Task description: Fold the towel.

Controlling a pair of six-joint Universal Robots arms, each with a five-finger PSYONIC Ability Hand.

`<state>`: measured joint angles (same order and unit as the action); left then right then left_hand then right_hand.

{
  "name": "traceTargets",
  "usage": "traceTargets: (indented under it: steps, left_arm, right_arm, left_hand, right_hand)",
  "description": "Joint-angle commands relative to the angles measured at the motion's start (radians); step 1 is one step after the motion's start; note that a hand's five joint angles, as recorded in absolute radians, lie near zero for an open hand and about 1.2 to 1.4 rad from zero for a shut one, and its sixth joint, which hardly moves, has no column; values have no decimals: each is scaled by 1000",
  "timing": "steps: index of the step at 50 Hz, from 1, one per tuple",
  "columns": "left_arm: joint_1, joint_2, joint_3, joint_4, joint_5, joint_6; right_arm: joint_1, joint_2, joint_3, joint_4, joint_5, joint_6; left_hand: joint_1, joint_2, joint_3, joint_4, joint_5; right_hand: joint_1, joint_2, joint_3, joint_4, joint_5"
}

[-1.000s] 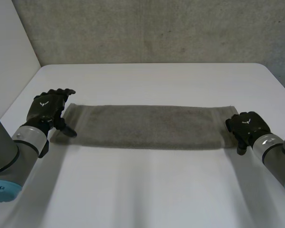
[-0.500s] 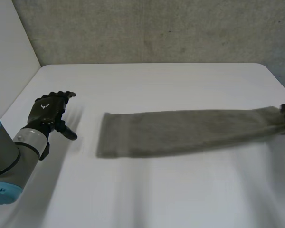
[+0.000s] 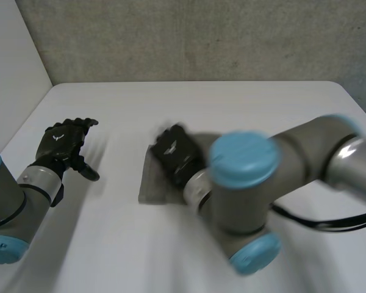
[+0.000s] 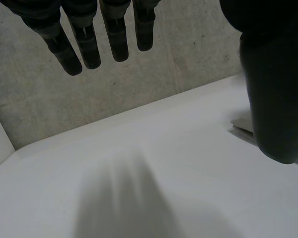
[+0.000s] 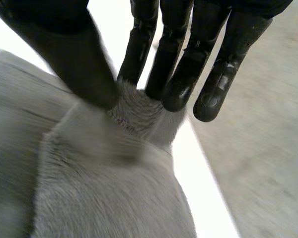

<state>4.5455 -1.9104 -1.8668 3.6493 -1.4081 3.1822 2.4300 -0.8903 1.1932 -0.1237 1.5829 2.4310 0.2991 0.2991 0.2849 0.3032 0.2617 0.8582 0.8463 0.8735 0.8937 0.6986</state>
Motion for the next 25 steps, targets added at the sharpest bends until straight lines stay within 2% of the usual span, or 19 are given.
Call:
traceTargets:
  steps: [1,7,9,12,16,18,20,21,23,24,25]
  left_arm:
    - [-6,-6,0,0,1,4]
    - [-6,-6,0,0,1,4]
    - [-6,-7,0,0,1,4]
    - [-9,-7,0,0,1,4]
    - [-19,-9,-2,0,1,5]
    - [-22,-12,-6,5,3,5]
    - [-23,-13,-8,9,1,5]
    - [-26,-13,-9,14,3,5]
    - [-32,-15,-12,15,3,5]
    - [-37,-15,-15,15,3,5]
    - [-37,-15,-15,15,3,5]
  right_arm:
    - [26,91,-21,45,20,-3]
    - [-35,31,16,76,40,26]
    - [-130,-68,104,81,31,89]
    - [-201,-137,213,67,14,138]
    - [-259,-170,302,61,-15,154]
    - [-296,-176,345,47,-32,152]
    - [-365,-185,422,9,-61,149]
    - [-365,-185,422,9,-61,149]
    - [-422,-182,474,-30,-75,149]
    - [-422,-182,474,-30,-75,149]
    - [-442,-179,489,-48,-80,149]
  left_hand:
    - [-80,-80,-66,-84,-217]
    - [-80,-80,-66,-84,-217]
    - [-80,-80,-66,-84,-217]
    - [-80,-80,-66,-84,-217]
    - [-80,-80,-66,-84,-217]
    - [-80,-80,-66,-84,-217]
    - [-80,-80,-66,-84,-217]
    - [-80,-80,-66,-84,-217]
    - [-80,-80,-66,-84,-217]
    - [-80,-80,-66,-84,-217]
    - [-80,-80,-66,-84,-217]
  right_hand:
    - [-684,-672,-699,-719,-699]
    - [-684,-672,-699,-719,-699]
    - [-684,-672,-699,-719,-699]
    - [-684,-672,-699,-719,-699]
    - [-684,-672,-699,-719,-699]
    - [-594,-582,-609,-630,-609]
    - [-390,-378,-405,-425,-405]
    - [-389,-377,-404,-424,-404]
    - [-164,-152,-179,-199,-179]
    - [-163,-151,-178,-198,-178]
    - [-46,-34,-62,-82,-61]
